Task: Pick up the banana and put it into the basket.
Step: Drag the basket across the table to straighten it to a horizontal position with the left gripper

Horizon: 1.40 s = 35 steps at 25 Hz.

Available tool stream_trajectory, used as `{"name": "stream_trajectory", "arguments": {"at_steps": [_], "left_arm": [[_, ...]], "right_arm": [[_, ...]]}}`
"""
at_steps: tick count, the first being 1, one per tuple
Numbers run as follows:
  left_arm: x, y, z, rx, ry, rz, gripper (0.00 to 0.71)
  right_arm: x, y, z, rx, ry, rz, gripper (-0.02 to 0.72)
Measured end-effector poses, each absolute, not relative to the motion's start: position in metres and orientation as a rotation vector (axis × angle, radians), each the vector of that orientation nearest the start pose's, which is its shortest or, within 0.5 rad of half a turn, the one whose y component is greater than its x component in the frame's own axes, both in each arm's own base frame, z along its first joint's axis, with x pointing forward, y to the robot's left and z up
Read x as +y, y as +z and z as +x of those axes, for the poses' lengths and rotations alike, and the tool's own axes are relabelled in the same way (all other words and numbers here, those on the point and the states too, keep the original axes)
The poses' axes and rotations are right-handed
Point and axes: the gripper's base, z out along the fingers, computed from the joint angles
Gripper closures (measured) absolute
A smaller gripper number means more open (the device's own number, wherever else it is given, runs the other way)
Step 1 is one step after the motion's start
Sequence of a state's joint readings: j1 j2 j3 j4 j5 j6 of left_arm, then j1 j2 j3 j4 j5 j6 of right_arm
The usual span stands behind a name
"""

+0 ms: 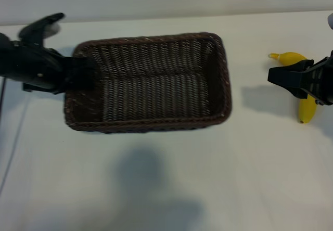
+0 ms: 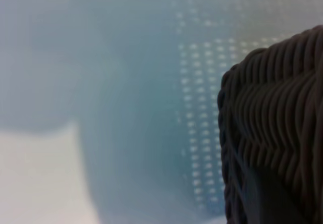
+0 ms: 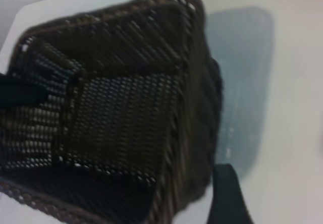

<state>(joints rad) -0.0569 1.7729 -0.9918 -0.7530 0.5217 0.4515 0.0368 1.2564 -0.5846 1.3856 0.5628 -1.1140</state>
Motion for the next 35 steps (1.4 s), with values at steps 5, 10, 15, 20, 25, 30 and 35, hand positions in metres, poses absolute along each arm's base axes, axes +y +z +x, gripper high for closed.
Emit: {"name": "stream_trajectory", "arguments": {"at_steps": [5,10,15,20,25,30,35], "left_arm": [[-0.062,0.156,0.351,2.689,-0.583,-0.128,0.551],[-0.062,0.146,0.354,2.713,-0.577,-0.154,0.551],[-0.061,0.143,0.356,2.708,-0.566,-0.166,0.551],[-0.061,0.141,0.357,2.711,-0.564,-0.168,0.551],[-0.061,0.140,0.357,2.714,-0.558,-0.160,0.551],[-0.061,0.140,0.358,2.714,-0.559,-0.158,0.551],[-0.061,0.140,0.358,2.714,-0.565,-0.164,0.452]], "right_arm": [[0.056,0.234,0.228,2.257,0.773,-0.063,0.246],[0.056,0.234,0.228,2.257,0.773,-0.063,0.246],[0.056,0.234,0.228,2.256,0.775,-0.058,0.246],[0.056,0.234,0.228,2.256,0.775,-0.058,0.246],[0.056,0.234,0.228,2.254,0.777,-0.054,0.246],[0.056,0.234,0.229,2.252,0.781,-0.047,0.246],[0.056,0.234,0.229,2.251,0.782,-0.046,0.246]]}}
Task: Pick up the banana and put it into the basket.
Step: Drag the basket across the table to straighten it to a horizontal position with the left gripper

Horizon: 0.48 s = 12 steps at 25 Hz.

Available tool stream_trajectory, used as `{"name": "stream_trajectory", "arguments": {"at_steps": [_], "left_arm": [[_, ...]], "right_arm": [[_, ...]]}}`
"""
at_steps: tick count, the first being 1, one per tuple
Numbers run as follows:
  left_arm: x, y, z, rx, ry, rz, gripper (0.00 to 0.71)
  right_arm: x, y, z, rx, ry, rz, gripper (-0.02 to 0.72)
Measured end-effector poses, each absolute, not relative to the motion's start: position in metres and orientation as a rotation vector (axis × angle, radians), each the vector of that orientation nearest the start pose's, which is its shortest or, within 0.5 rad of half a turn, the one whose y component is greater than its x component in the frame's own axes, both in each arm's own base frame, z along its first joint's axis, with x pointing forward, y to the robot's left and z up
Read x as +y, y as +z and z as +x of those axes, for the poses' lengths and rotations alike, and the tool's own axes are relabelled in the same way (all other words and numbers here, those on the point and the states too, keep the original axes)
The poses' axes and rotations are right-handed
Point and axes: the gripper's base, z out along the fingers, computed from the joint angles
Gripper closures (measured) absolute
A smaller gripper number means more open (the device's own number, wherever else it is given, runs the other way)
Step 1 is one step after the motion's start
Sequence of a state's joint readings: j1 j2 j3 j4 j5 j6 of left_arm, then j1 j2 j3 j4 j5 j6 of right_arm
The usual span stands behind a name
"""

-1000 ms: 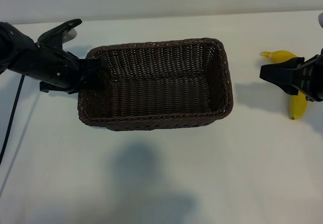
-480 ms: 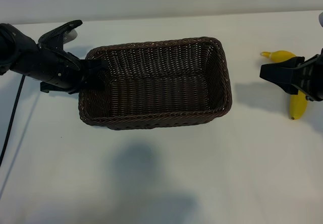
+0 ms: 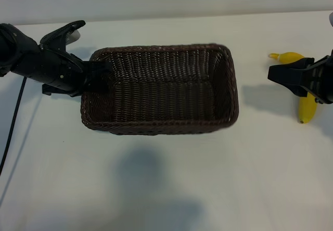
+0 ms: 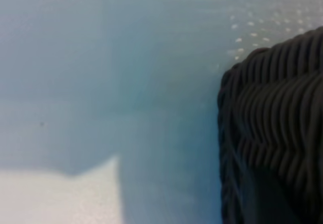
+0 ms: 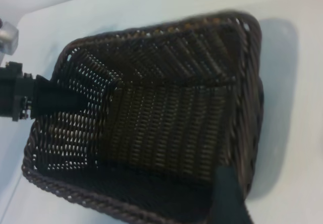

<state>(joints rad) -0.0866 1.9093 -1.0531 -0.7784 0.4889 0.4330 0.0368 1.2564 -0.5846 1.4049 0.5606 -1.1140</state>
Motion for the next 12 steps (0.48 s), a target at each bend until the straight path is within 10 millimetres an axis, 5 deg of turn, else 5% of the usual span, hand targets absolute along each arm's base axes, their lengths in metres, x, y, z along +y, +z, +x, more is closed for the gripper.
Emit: {"name": "stream_trajectory", "arguments": {"at_steps": [7,12], "left_arm": [[-0.0617,0.1391,0.3582,2.717,-0.565,-0.167,0.228],[-0.0610,0.1389,0.3583,2.718,-0.553,-0.155,0.171]], "right_arm": [[0.0562,0.2343,0.2286,2.251,0.781,-0.046,0.246],[0.0562,0.2343,0.2286,2.251,0.781,-0.046,0.246]]}}
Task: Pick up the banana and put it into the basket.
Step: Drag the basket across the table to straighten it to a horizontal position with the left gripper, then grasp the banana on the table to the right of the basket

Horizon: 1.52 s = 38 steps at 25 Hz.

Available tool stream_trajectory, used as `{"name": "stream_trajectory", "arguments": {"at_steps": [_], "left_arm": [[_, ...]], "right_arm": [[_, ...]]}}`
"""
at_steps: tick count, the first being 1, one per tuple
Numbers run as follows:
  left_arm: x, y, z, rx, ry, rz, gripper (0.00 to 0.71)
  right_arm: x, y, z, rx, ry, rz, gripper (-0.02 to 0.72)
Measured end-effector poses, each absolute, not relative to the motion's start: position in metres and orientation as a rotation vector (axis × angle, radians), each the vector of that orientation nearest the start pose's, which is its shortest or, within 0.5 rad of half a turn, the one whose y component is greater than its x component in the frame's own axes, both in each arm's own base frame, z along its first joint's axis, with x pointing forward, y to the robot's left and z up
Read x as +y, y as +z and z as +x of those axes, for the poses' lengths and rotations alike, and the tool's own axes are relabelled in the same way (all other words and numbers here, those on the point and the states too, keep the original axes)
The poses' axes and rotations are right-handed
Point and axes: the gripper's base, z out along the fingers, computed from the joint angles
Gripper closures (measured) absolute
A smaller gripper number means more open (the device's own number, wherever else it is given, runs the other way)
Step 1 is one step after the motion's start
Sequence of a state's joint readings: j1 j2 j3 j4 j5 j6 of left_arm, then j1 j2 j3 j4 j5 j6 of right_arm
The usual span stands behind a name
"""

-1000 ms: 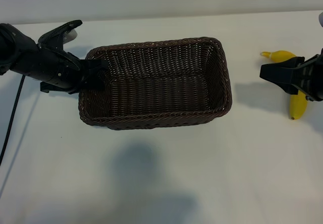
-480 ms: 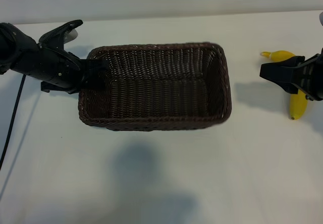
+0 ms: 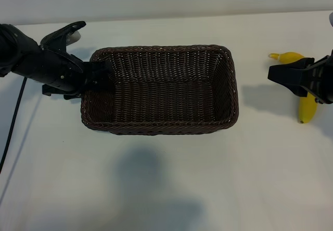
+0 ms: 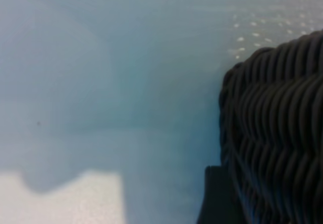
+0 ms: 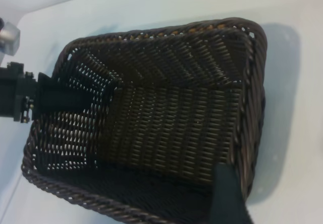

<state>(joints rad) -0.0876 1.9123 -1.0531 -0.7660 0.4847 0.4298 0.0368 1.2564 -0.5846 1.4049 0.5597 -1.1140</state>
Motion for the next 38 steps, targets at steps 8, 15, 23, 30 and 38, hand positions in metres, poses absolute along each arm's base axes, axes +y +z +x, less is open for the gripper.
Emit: {"name": "stream_trajectory", "arguments": {"at_steps": [8,15,23,30,38], "left_arm": [[-0.063,0.152,0.360,2.698,-0.572,-0.120,0.164],[-0.060,0.180,0.354,2.662,-0.530,-0.079,0.164],[-0.054,0.201,0.342,2.687,-0.442,-0.020,0.164],[-0.051,0.228,0.326,2.680,-0.387,0.081,0.164],[-0.039,0.249,0.302,2.774,-0.220,0.108,0.164]], "right_arm": [[0.056,0.234,0.229,2.251,0.781,-0.046,0.246],[0.056,0.234,0.229,2.251,0.781,-0.046,0.246],[0.056,0.234,0.229,2.249,0.785,-0.040,0.246],[0.056,0.235,0.229,2.249,0.786,-0.038,0.246],[0.056,0.235,0.229,2.249,0.786,-0.038,0.246]]}}
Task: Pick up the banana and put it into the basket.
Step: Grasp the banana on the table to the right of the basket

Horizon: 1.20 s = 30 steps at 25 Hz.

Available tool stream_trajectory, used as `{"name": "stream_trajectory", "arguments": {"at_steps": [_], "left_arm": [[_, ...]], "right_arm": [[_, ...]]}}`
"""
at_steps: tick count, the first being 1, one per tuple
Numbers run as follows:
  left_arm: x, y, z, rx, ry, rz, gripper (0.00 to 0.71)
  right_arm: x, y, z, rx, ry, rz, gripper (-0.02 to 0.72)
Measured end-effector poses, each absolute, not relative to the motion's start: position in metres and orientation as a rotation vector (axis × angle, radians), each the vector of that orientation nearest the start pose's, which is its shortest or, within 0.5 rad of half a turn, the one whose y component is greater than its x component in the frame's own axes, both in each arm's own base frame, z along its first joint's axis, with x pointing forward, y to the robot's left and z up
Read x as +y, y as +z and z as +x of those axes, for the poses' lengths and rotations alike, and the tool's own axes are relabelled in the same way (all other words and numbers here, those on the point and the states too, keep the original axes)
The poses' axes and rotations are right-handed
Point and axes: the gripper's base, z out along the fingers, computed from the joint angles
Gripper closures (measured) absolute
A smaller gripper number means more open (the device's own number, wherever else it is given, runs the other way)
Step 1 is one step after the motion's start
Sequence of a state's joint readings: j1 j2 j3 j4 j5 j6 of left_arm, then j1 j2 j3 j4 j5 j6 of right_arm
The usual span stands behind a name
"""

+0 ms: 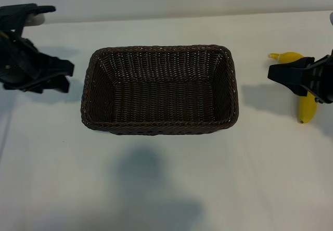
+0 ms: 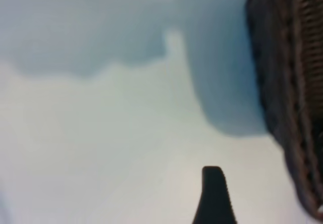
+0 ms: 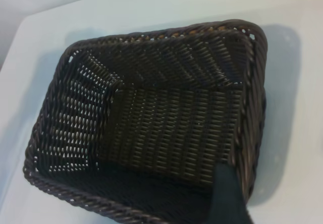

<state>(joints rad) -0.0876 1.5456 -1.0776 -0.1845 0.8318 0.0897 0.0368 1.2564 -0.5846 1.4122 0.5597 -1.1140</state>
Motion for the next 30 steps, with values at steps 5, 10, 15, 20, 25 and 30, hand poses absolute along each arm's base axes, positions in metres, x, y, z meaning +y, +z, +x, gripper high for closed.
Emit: {"name": "stream_trajectory", "arguments": {"at_steps": [5,10,15,20,25,30], "left_arm": [[-0.028,0.262,0.287,2.822,-0.066,0.080,0.164],[-0.024,0.276,0.275,2.829,-0.029,0.062,0.164],[-0.023,0.288,0.261,2.843,-0.028,0.062,0.176],[-0.021,0.287,0.238,2.850,-0.028,0.062,0.195],[-0.018,0.278,0.205,2.862,-0.027,0.062,0.199],[-0.015,0.274,0.167,2.828,-0.029,0.062,0.199]], "right_arm": [[0.056,0.235,0.229,2.249,0.786,-0.038,0.246],[0.056,0.235,0.229,2.249,0.786,-0.038,0.246],[0.056,0.235,0.229,2.249,0.786,-0.038,0.246],[0.056,0.235,0.229,2.249,0.785,-0.039,0.246],[0.056,0.235,0.229,2.249,0.785,-0.039,0.246],[0.056,0.235,0.229,2.249,0.785,-0.040,0.246]]}}
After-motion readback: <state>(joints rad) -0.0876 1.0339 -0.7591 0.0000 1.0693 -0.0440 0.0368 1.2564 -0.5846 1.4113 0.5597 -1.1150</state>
